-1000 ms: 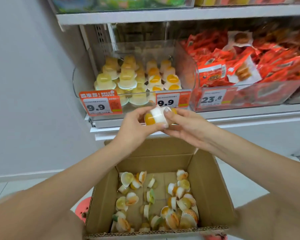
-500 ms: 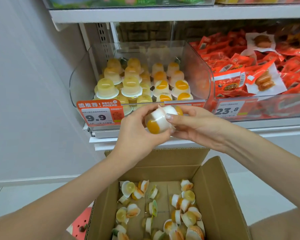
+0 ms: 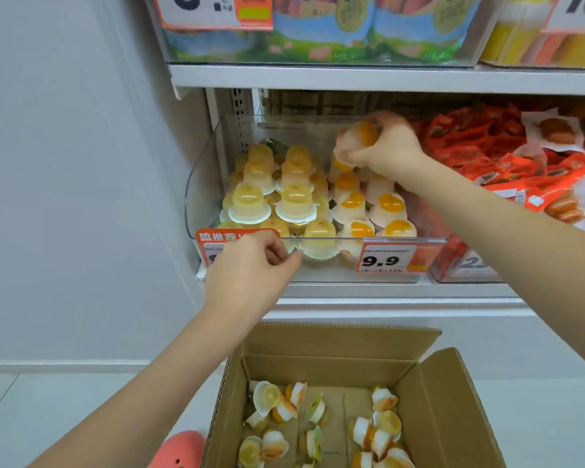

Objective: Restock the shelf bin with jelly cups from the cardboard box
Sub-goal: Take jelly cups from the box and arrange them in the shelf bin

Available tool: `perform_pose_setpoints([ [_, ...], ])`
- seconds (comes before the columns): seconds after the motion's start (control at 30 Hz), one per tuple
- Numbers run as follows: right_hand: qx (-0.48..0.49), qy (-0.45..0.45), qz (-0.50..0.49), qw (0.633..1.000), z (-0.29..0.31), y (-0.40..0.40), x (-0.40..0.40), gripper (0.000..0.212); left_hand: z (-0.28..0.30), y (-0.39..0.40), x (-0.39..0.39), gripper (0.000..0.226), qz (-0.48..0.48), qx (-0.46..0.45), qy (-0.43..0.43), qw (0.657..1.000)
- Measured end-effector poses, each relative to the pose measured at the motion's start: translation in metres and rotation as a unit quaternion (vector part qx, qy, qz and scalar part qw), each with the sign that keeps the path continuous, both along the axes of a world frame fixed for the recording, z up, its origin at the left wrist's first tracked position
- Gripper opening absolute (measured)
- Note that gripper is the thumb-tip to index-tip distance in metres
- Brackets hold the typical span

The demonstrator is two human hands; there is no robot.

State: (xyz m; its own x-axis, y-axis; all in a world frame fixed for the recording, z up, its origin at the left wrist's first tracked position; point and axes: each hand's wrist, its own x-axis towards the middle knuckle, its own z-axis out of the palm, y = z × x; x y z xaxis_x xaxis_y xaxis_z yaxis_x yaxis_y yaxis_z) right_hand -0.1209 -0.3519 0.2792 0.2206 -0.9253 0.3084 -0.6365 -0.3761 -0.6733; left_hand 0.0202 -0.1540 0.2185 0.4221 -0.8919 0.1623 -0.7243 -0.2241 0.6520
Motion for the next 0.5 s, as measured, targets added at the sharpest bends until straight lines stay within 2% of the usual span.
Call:
perform_pose_setpoints([
  [0.1, 0.02, 0.117, 0.041, 0.992, -0.008, -0.033, 0.02, 0.074, -0.008, 0.0, 0.007, 0.011, -0.035, 0.012, -0.09, 0.995],
  [0.23, 0.021, 0.221, 0.086, 0.971, -0.008, -0.057, 0.029, 0.077, -0.014, 0.0, 0.013, 0.017, -0.078, 0.005, -0.163, 0.984],
  [0.37, 0.011, 0.276, 0.11, 0.955, -0.008, -0.067, 0.032, 0.072, -0.02, -0.002, 0.016, 0.022, -0.099, 0.003, -0.211, 0.972],
  [0.5, 0.035, 0.328, 0.123, 0.936, -0.008, -0.068, 0.04, 0.063, -0.022, -0.002, 0.013, 0.025, -0.101, -0.016, -0.224, 0.969],
])
